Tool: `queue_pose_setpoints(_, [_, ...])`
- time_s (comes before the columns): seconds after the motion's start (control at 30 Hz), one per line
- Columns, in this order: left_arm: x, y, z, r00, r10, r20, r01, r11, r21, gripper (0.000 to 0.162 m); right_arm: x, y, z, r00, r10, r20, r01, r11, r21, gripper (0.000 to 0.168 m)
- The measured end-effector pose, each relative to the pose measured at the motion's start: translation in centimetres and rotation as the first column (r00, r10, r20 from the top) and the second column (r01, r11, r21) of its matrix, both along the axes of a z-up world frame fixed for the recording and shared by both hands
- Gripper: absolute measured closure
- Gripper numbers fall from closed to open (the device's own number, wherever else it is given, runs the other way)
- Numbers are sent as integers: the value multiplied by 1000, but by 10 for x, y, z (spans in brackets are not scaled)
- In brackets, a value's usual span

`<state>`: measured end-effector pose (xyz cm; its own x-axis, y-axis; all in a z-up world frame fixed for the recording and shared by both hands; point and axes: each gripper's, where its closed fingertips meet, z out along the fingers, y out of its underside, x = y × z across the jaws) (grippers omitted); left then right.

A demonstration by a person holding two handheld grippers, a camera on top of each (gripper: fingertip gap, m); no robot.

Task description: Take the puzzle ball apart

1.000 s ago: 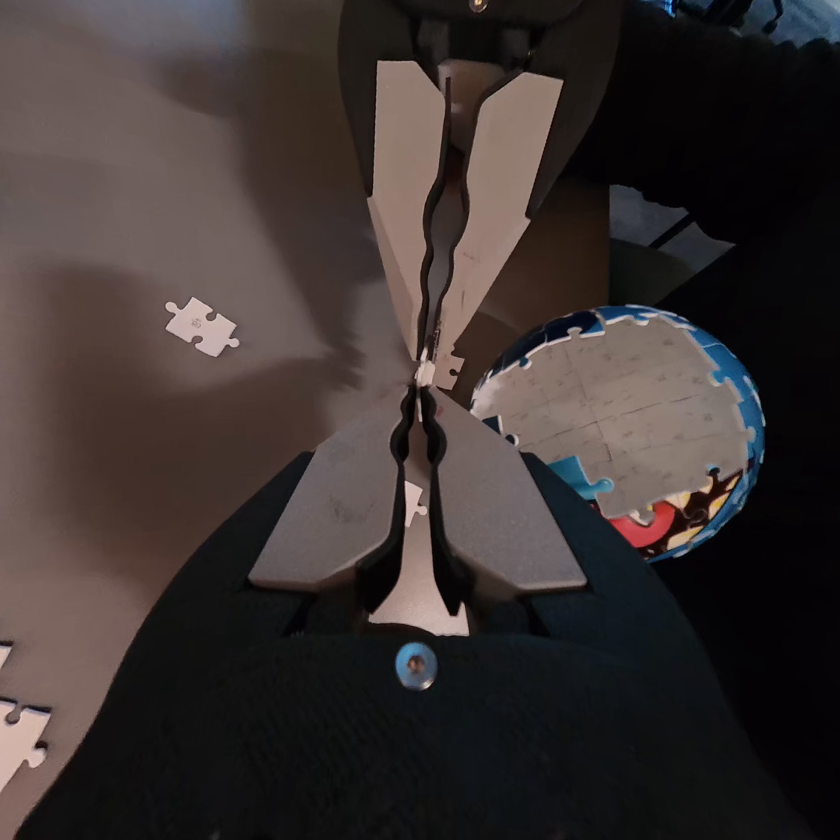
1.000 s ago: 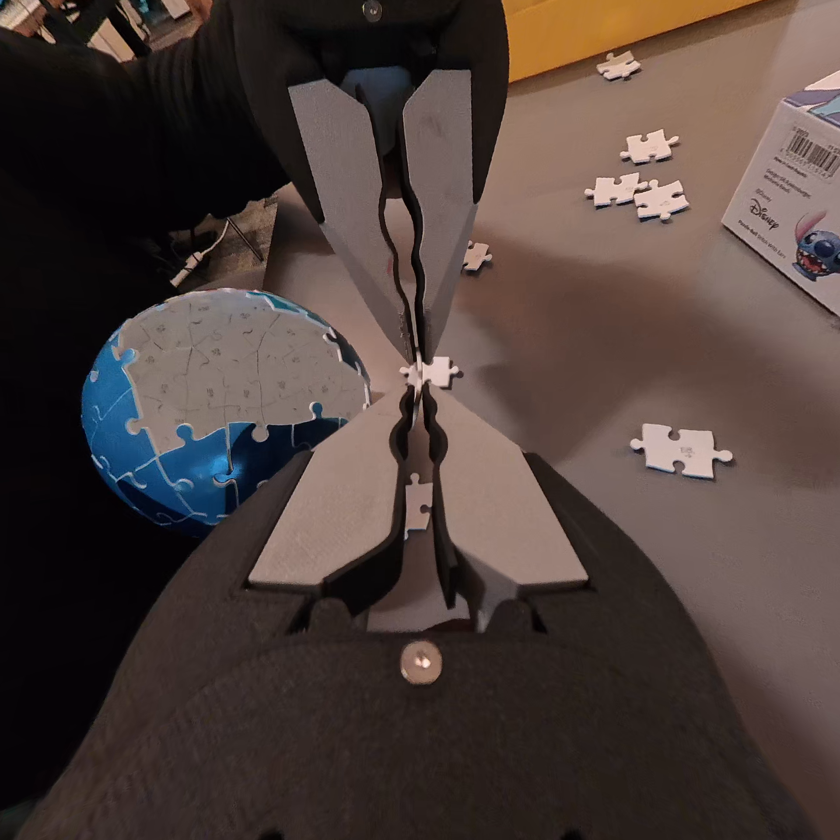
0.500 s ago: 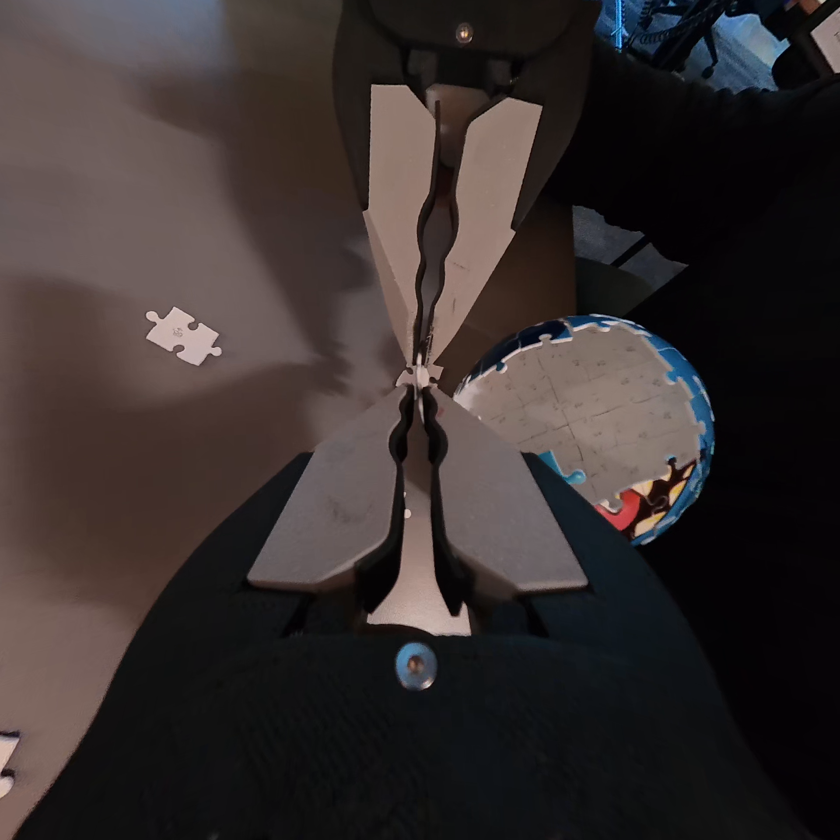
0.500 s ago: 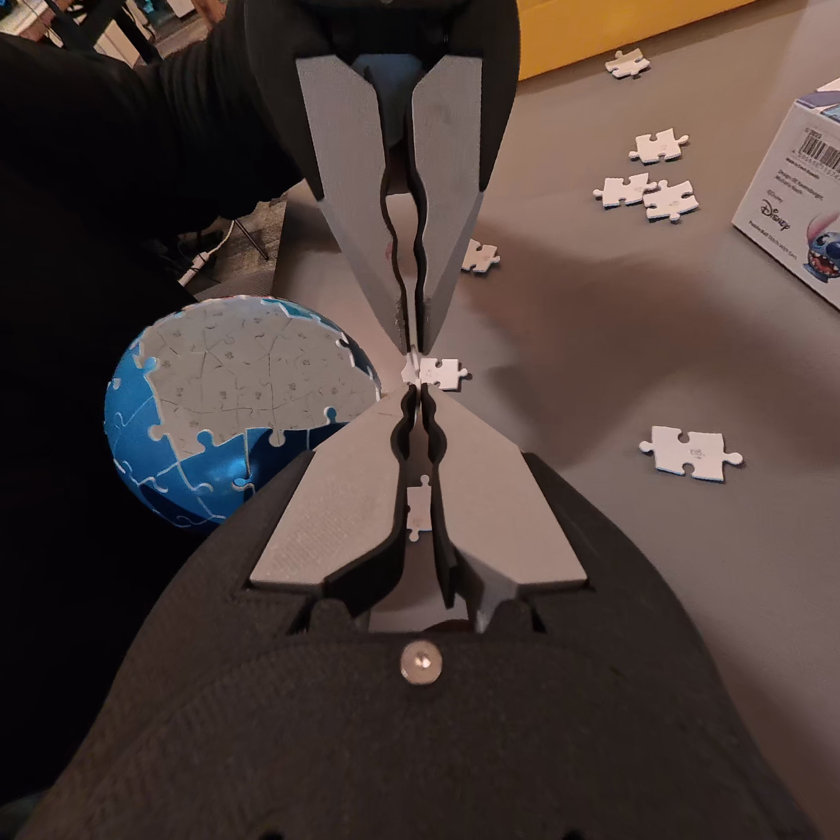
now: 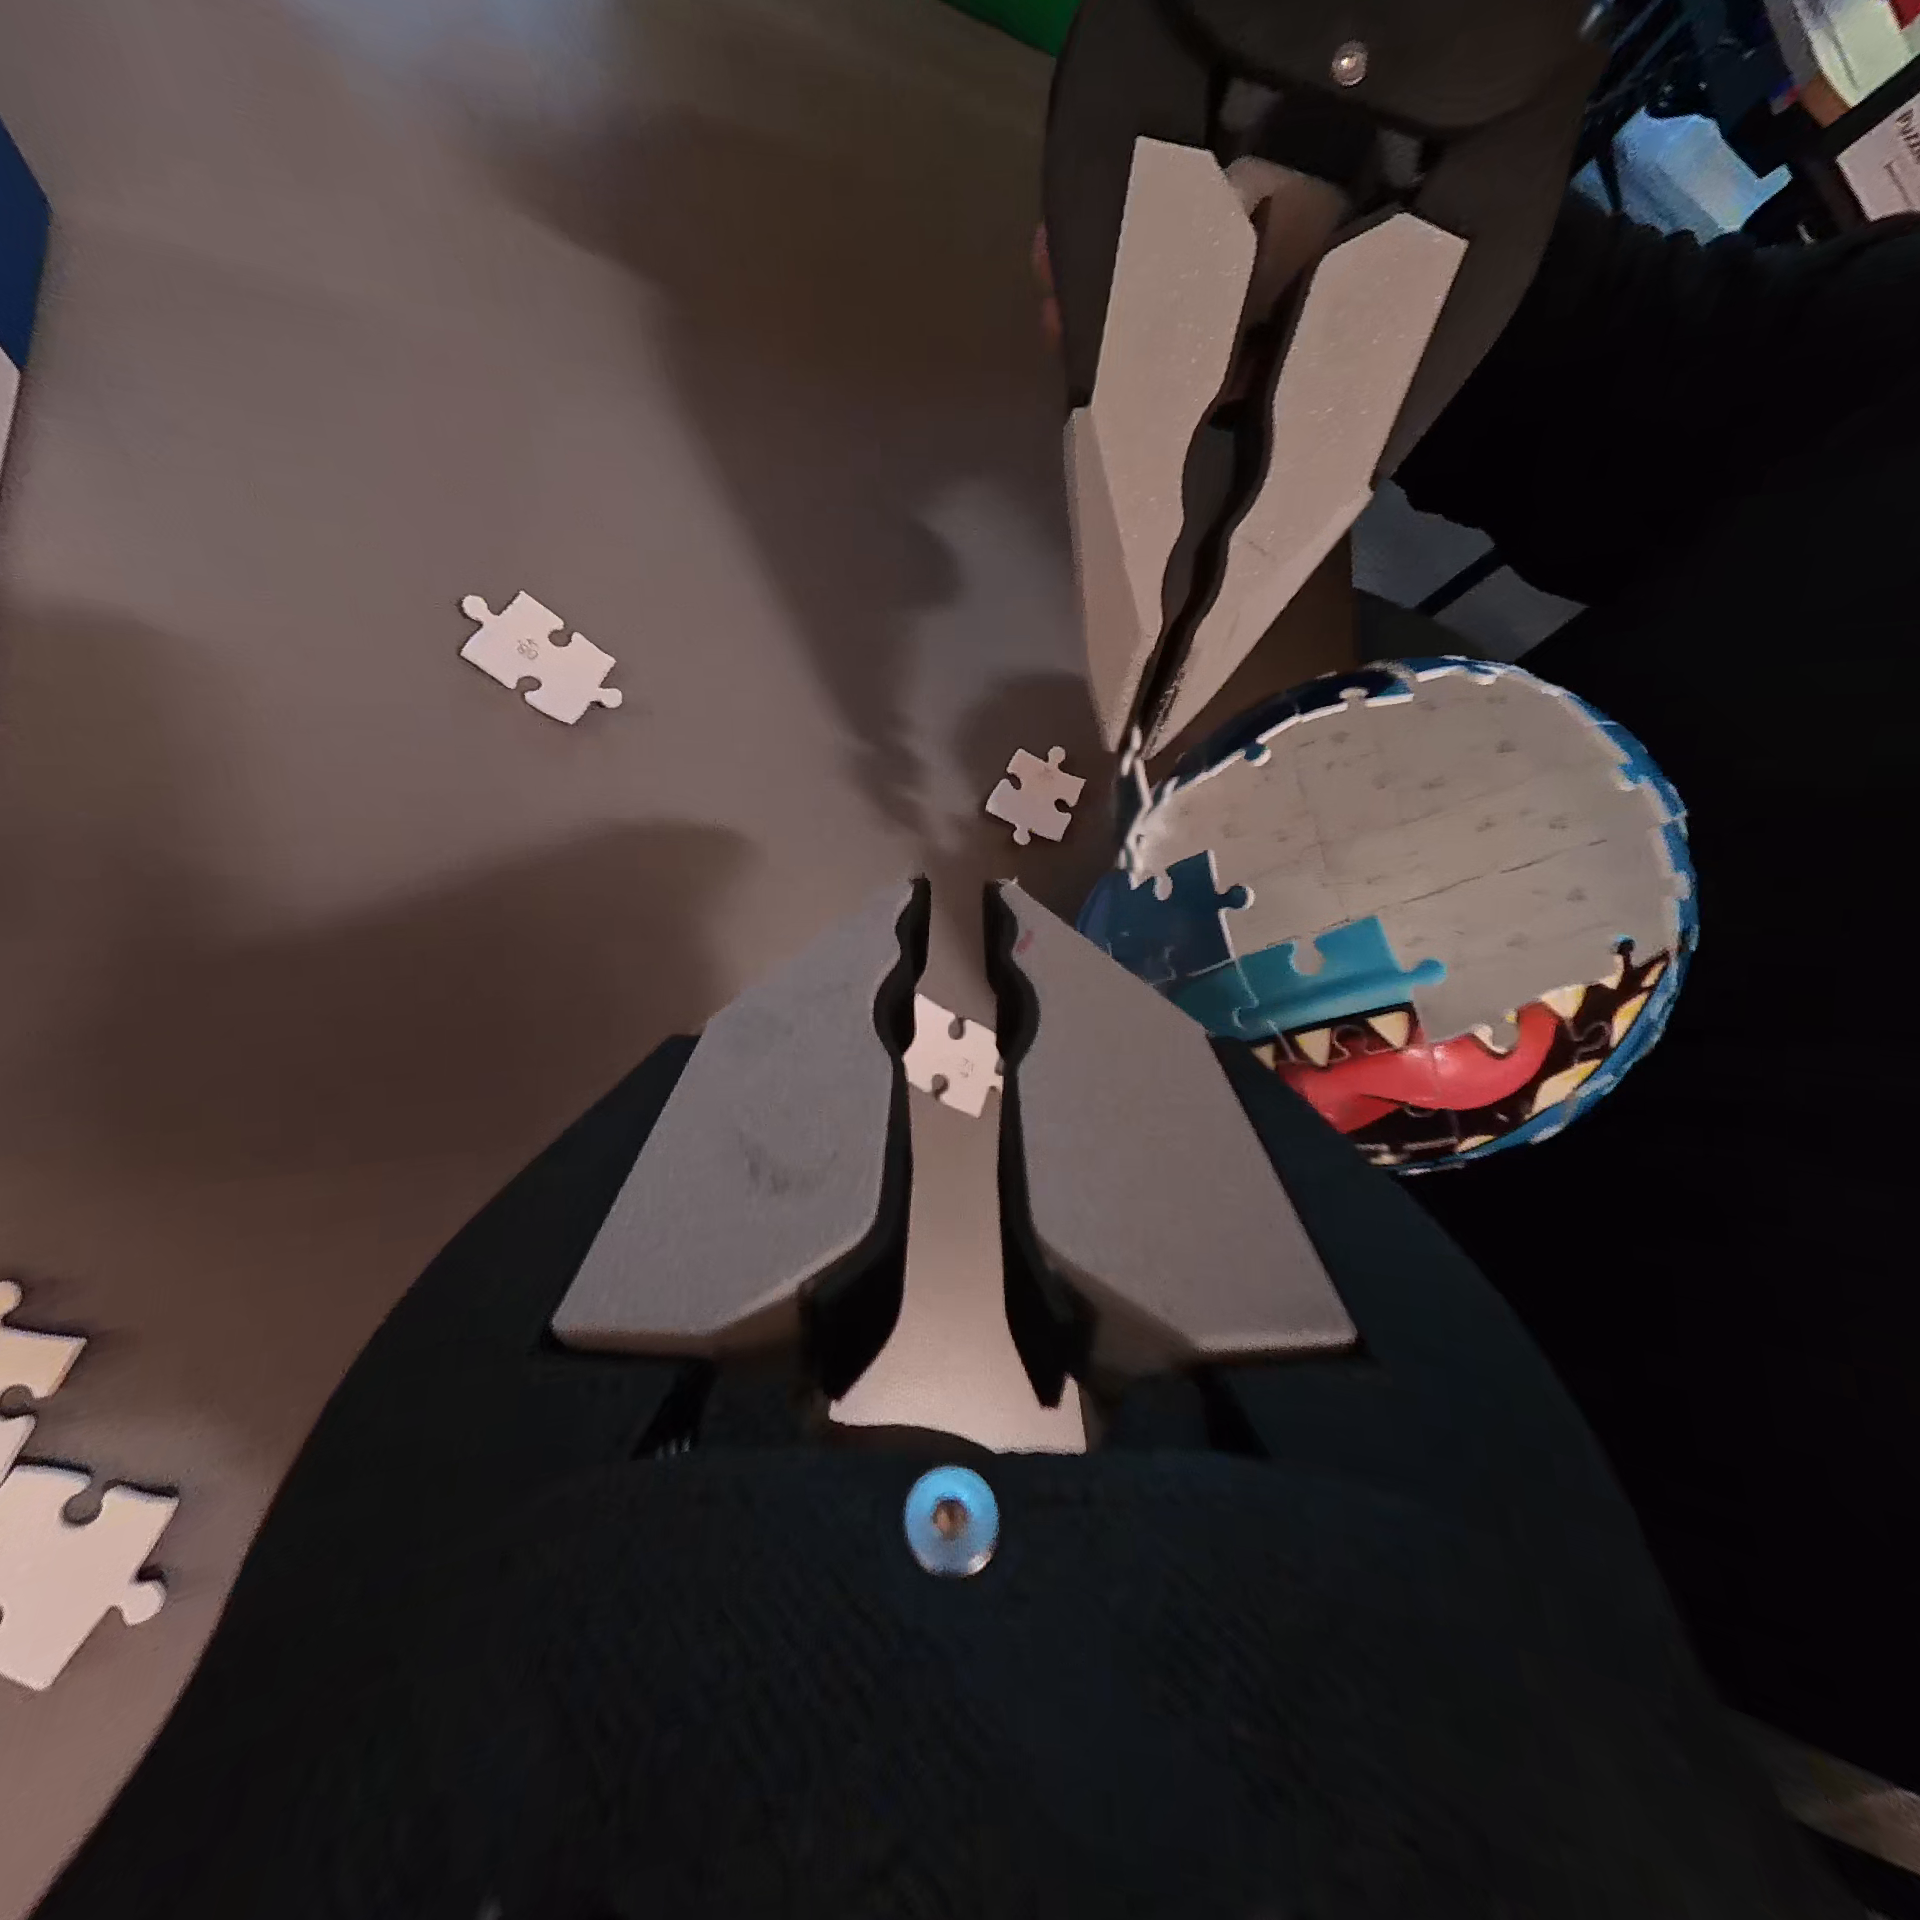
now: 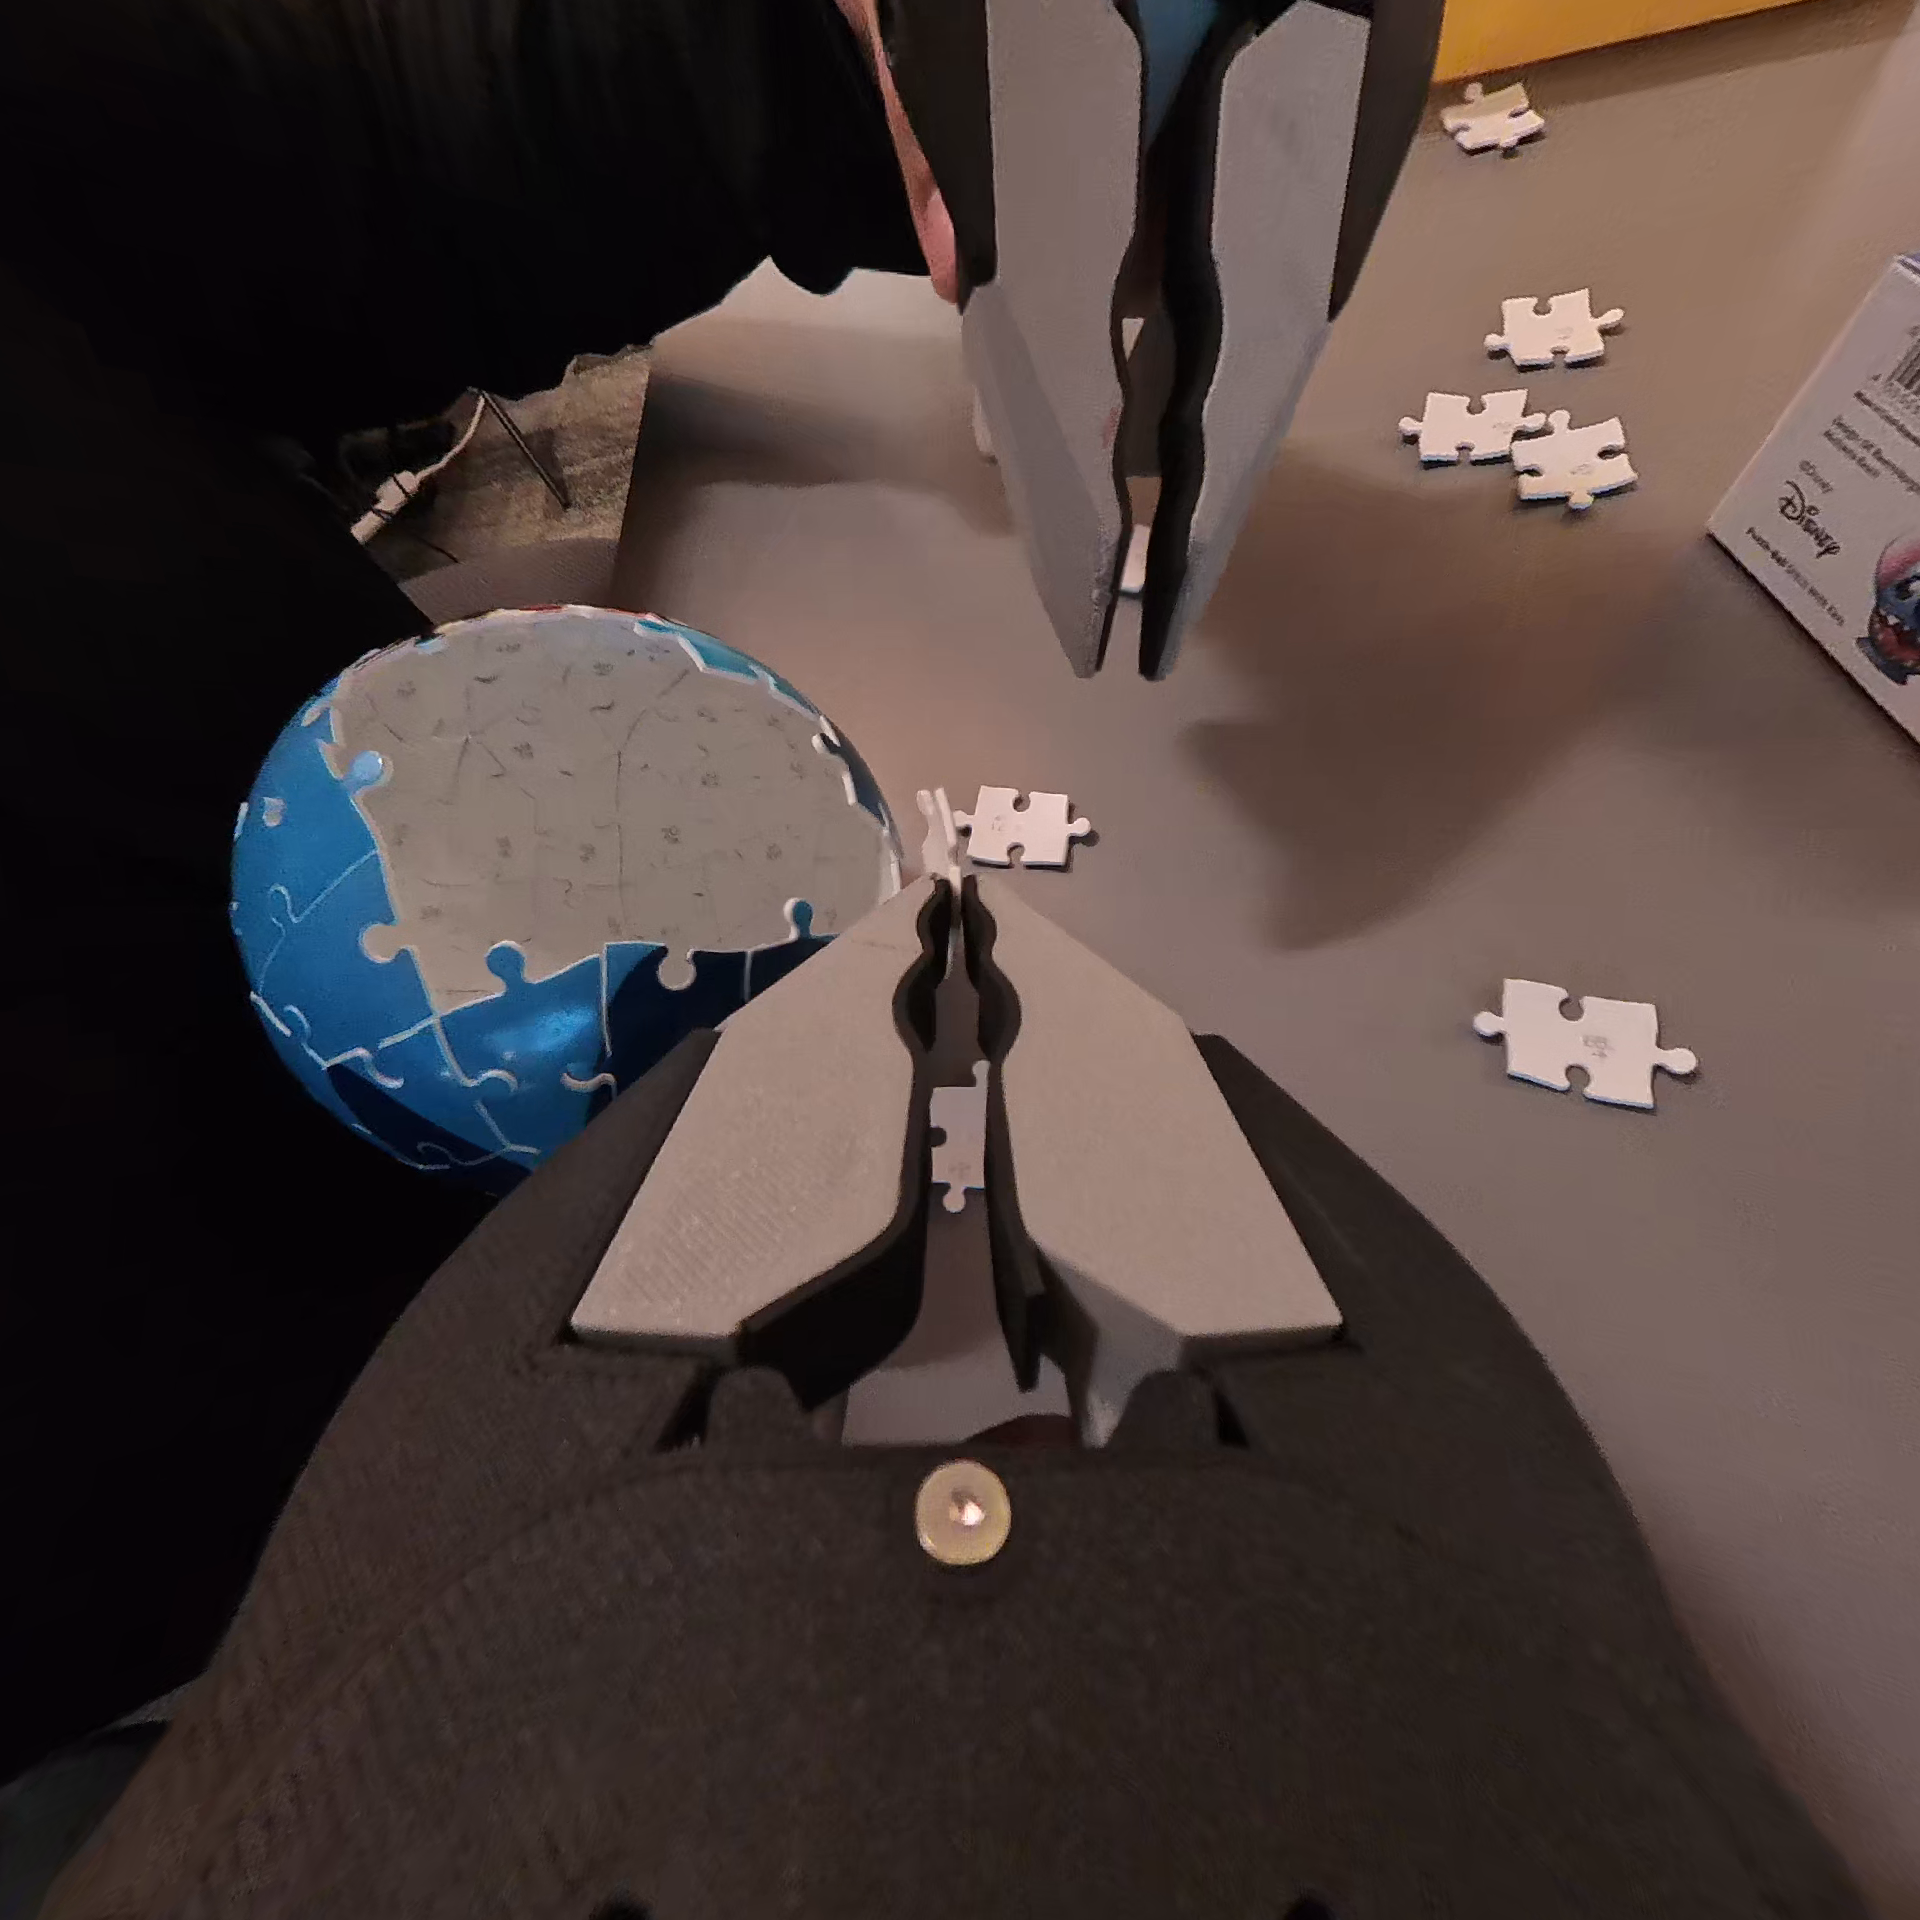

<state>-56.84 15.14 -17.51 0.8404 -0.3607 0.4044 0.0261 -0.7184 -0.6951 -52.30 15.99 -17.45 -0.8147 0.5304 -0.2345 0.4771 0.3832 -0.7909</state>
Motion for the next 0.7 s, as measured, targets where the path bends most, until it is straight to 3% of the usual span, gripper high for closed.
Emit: queue_pose_setpoints(0.7, [7, 0, -6, 1000, -1, -15, 0, 1000, -28, 154, 6, -3, -2, 1000, 5, -3, -5, 999, 37, 168])
